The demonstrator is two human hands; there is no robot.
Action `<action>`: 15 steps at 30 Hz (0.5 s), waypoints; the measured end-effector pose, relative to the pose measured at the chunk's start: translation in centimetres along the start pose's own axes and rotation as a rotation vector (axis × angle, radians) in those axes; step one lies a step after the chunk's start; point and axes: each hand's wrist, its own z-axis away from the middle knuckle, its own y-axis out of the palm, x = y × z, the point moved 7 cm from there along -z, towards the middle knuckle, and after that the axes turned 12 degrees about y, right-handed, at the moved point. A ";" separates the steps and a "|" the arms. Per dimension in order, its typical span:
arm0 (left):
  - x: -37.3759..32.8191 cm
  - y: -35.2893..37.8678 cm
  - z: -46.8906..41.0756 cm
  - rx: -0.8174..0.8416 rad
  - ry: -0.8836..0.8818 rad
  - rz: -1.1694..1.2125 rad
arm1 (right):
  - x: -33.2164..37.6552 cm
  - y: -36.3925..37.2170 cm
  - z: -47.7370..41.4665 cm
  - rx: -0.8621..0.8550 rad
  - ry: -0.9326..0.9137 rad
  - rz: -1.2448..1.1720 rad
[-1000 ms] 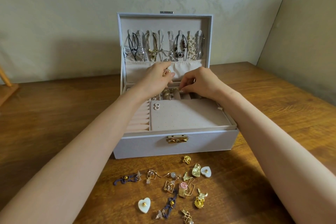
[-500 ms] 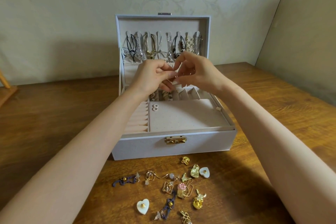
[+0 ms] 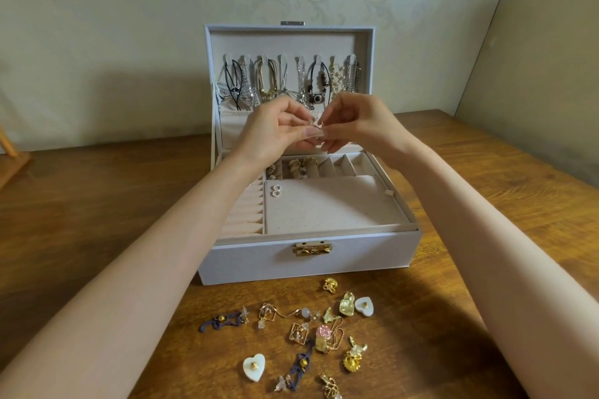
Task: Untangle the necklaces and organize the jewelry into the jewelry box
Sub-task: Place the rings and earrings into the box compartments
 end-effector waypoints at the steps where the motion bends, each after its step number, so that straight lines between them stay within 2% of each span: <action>1: 0.0 -0.1 0.0 -0.006 0.001 0.007 | -0.1 -0.1 0.0 0.000 0.017 -0.054; 3: 0.1 -0.1 0.0 -0.021 -0.002 0.034 | -0.3 -0.1 0.1 0.025 0.049 -0.111; 6: -0.1 -0.4 -0.1 -0.039 0.020 -0.004 | -0.2 -0.1 0.2 0.076 0.056 -0.032; 10: -0.3 -0.4 -0.2 -0.027 0.050 -0.049 | 0.4 -0.4 0.2 0.004 -0.007 -0.045; 15: -0.3 -0.3 -0.3 0.000 0.057 -0.061 | 0.1 -0.5 0.1 -0.010 0.006 -0.066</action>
